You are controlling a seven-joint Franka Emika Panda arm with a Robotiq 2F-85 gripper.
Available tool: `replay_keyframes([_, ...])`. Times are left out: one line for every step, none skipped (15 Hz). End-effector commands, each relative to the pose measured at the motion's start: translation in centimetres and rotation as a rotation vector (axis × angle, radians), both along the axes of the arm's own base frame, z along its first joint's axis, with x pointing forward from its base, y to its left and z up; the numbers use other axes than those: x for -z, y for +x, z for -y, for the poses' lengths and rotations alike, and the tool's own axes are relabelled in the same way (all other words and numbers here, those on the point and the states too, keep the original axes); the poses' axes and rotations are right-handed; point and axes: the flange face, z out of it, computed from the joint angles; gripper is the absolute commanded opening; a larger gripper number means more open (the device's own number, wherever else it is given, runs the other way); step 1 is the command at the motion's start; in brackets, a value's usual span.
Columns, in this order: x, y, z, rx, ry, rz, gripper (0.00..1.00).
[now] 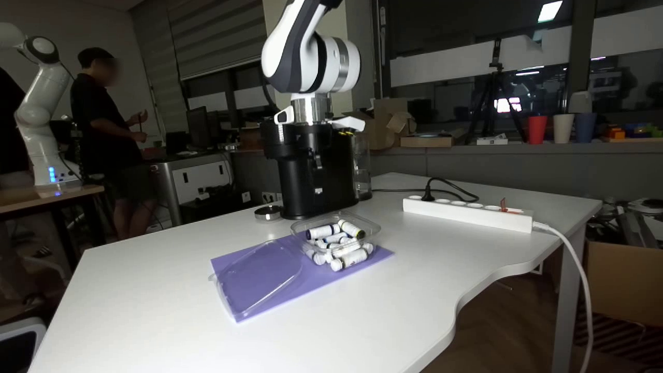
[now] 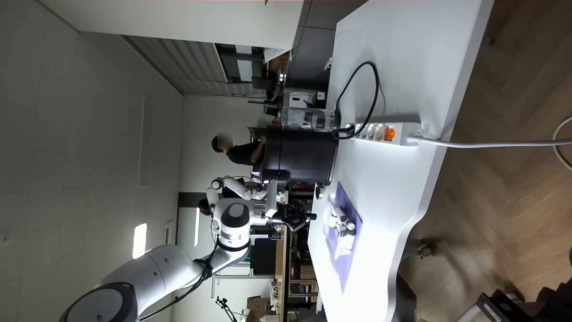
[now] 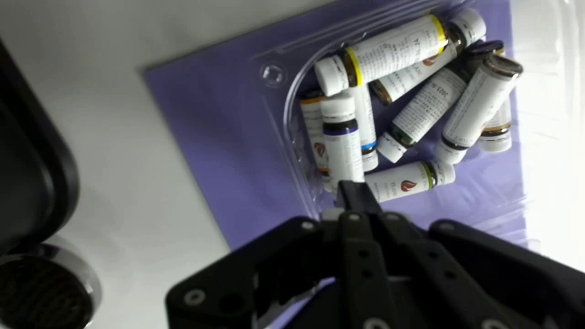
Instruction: Remove one item from the transparent bowl and close its lid
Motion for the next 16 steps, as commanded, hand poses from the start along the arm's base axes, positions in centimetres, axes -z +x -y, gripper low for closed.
replay_keyframes([-6.0, -0.1, 4.5, 0.101, -0.017, 0.058, 0.0])
replay_keyframes([-6.7, 0.0, 5.8, 0.114, -0.028, 0.072, 0.0])
replay_keyframes([-7.0, -0.1, 6.8, 0.121, -0.036, 0.068, 0.26])
replay_keyframes([-7.2, -0.2, 7.4, 0.123, -0.037, 0.058, 0.27])
replay_keyframes([-7.0, -0.4, 7.7, 0.129, -0.036, 0.04, 0.33])
replay_keyframes([-6.6, -0.7, 7.8, 0.136, -0.034, 0.011, 0.4])
replay_keyframes([-6.1, -1.1, 7.6, 0.134, -0.031, -0.019, 0.47])
replay_keyframes([-5.4, -1.5, 7.0, 0.125, -0.025, -0.051, 0.54])
replay_keyframes([-4.7, -1.9, 6.3, 0.11, -0.022, -0.067, 0.6])
replay_keyframes([-3.8, -2.3, 5.6, 0.093, -0.014, -0.08, 0.67])
replay_keyframes([-3.0, -2.6, 4.7, 0.085, -0.009, -0.099, 0.73])
replay_keyframes([-2.0, -3.0, 3.8, 0.075, -0.004, -0.122, 0.81])
replay_keyframes([-1.2, -3.4, 2.9, 0.061, -0.004, -0.139, 0.87])
replay_keyframes([-0.2, -3.7, 2.0, 0.041, -0.006, -0.144, 0.95])
replay_keyframes([0.7, -4.0, 1.4, 0.025, -0.005, -0.153, 0.99])
replay_keyframes([1.6, -4.2, 0.8, 0.016, -0.009, -0.161, 1.0])
